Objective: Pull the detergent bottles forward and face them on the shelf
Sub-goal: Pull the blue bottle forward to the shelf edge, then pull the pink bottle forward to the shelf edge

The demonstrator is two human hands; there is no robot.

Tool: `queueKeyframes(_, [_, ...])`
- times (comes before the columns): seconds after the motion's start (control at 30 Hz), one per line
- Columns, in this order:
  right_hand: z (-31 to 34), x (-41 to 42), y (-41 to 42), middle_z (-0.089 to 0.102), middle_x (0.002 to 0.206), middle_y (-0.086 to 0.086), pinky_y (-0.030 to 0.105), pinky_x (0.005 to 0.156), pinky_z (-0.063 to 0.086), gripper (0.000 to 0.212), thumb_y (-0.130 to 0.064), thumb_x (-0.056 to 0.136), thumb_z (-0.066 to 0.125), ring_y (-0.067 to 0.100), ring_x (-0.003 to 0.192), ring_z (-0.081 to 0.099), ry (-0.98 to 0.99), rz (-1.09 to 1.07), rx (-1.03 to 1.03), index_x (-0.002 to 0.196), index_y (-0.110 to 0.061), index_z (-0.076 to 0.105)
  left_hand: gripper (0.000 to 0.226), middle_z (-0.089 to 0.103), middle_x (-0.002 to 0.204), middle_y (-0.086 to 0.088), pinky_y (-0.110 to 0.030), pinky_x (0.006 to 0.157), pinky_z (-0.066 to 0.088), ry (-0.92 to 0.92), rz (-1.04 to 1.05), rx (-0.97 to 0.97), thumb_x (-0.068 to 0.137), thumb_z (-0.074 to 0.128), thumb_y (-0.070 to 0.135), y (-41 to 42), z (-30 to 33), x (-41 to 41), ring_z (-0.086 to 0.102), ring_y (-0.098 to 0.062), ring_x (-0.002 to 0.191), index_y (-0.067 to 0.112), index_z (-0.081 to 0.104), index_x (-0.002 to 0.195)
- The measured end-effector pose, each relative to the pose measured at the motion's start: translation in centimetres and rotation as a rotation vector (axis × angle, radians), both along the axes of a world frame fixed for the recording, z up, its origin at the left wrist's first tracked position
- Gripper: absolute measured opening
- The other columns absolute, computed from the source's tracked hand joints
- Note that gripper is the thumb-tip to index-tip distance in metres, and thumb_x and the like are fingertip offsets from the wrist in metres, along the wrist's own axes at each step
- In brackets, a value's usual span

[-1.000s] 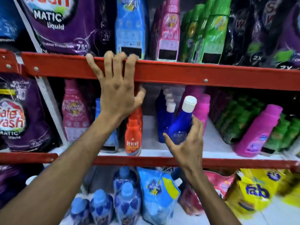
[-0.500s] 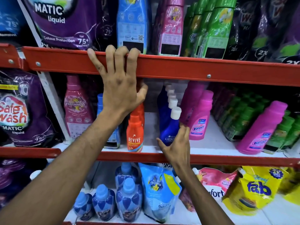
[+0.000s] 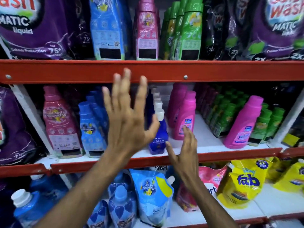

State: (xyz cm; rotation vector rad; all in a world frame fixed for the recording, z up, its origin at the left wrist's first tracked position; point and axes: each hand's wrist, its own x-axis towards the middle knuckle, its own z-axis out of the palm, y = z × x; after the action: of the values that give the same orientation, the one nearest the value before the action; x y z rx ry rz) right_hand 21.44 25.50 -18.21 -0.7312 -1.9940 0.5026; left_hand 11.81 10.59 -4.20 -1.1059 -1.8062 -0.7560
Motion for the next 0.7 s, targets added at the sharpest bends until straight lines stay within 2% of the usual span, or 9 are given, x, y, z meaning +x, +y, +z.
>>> queueKeyframes(0.1, [-0.4,3.1,2.6,0.042,0.149,0.013,0.04,0.113,0.034,0.068,-0.041,0.091,0.056,0.029,0.136,0.039,0.067,-0.11,0.054,0.145,-0.006,0.037,0.089,0.023,0.165,-0.02,-0.067,0.12,0.023,-0.002,-0.183,-0.188,0.078,0.062,0.042,3.0,-5.3,3.3,0.019,-0.039,0.154,0.014,0.031,0.156])
queueKeyframes(0.23, [-0.6,6.2,5.9,0.042,0.15,0.014,0.044,0.114,0.033,0.067,-0.03,0.089,0.066,0.033,0.137,0.039,0.119,-0.263,0.061,0.146,-0.008,0.038,0.094,0.019,0.168,-0.015,-0.063,0.121,0.027,-0.051,-0.319,-0.54,0.077,0.064,0.038,7.2,-11.6,5.3,0.015,-0.035,0.156,0.016,0.023,0.158])
queueKeyframes(0.33, [-0.9,8.1,8.1,0.036,0.153,0.014,0.034,0.118,0.021,0.077,-0.028,0.083,0.07,0.033,0.14,0.034,0.149,-0.34,0.004,0.149,-0.012,0.033,0.087,0.02,0.168,-0.015,-0.062,0.121,0.029,-0.093,-0.306,-0.709,0.081,0.047,0.047,9.1,-14.5,5.7,0.02,-0.036,0.154,0.017,0.02,0.158])
queueKeyframes(0.4, [-1.2,9.2,9.8,0.034,0.154,0.015,0.024,0.119,0.011,0.083,-0.029,0.08,0.073,0.034,0.142,0.03,0.176,-0.389,-0.035,0.15,-0.01,0.03,0.084,0.022,0.167,-0.015,-0.062,0.12,0.03,-0.111,-0.264,-0.754,0.084,0.038,0.05,9.6,-16.0,6.2,0.024,-0.035,0.154,0.016,0.018,0.158])
queueKeyframes(0.43, [-1.4,9.6,10.6,0.032,0.154,0.017,0.025,0.12,0.009,0.087,-0.03,0.079,0.074,0.035,0.143,0.028,0.186,-0.405,-0.057,0.15,-0.008,0.029,0.084,0.023,0.167,-0.015,-0.063,0.12,0.03,-0.117,-0.246,-0.768,0.086,0.037,0.051,9.6,-16.7,6.3,0.023,-0.034,0.154,0.016,0.016,0.159])
queueKeyframes(0.53, [-1.8,10.2,13.0,0.027,0.157,0.02,0.038,0.12,0.016,0.099,-0.034,0.077,0.078,0.036,0.145,0.024,0.206,-0.422,-0.16,0.152,-0.004,0.02,0.084,0.023,0.167,-0.014,-0.065,0.121,0.025,-0.116,-0.209,-0.788,0.089,0.041,0.05,9.7,-18.2,6.2,0.02,-0.033,0.155,0.015,0.013,0.16])
queueKeyframes(0.63, [-1.8,10.5,15.2,0.027,0.157,0.023,0.039,0.12,0.02,0.107,-0.036,0.075,0.081,0.036,0.145,0.025,0.196,-0.411,-0.241,0.152,0.001,0.016,0.093,0.025,0.167,-0.012,-0.064,0.121,0.025,-0.105,-0.179,-0.814,0.085,0.06,0.046,9.9,-18.7,6.1,0.02,-0.032,0.155,0.016,0.013,0.16])
queueKeyframes(0.7, [-1.7,10.5,16.3,0.032,0.153,0.024,0.04,0.118,0.025,0.105,-0.034,0.074,0.082,0.036,0.142,0.03,0.188,-0.391,-0.258,0.15,0.002,0.02,0.096,0.025,0.167,-0.011,-0.064,0.122,0.024,-0.114,-0.178,-0.809,0.084,0.064,0.045,9.8,-18.8,6.2,0.019,-0.032,0.155,0.017,0.012,0.16])
